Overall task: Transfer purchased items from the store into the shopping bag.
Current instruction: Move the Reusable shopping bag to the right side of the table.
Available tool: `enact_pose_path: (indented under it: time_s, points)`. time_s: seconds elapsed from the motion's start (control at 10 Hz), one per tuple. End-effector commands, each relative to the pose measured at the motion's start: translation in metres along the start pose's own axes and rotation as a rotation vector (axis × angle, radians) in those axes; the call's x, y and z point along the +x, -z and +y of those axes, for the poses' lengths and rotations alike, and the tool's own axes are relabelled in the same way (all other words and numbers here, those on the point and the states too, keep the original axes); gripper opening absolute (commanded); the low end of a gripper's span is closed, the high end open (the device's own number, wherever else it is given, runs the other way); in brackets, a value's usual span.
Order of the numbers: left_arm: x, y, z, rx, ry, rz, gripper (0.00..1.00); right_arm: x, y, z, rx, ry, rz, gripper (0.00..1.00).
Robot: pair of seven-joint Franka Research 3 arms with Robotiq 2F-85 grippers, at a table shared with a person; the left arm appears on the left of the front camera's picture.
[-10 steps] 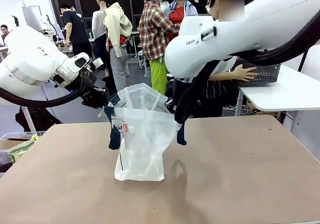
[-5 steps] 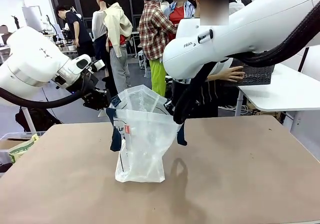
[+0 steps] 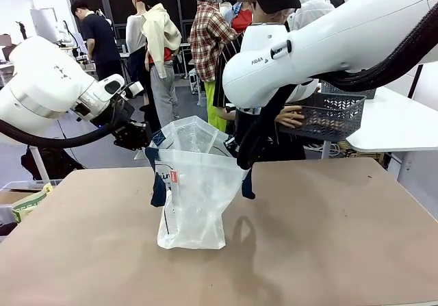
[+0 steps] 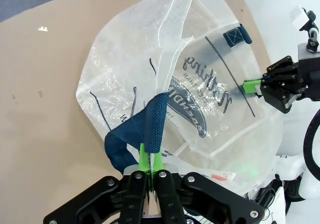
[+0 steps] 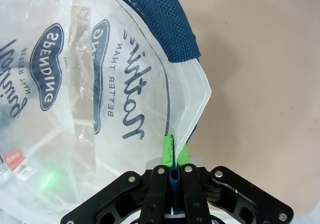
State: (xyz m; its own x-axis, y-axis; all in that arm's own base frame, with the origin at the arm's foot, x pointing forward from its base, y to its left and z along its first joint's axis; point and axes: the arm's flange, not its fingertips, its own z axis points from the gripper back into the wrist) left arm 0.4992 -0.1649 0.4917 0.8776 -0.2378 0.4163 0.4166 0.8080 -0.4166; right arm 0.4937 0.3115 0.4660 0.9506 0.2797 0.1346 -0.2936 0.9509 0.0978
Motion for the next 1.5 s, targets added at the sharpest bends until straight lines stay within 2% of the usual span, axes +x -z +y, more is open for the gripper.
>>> enact_pose_path:
  time_s: [0.0,1.4]
  points:
    - [0.0002,-0.0031,0.0010,0.002,0.002,-0.006,0.00,-0.0033,-0.0005,-0.0014,0.010,0.007,0.001,0.00]
    - [0.0002,-0.0031,0.0010,0.002,0.002,-0.006,0.00,-0.0033,-0.0005,-0.0014,0.010,0.007,0.001,0.00]
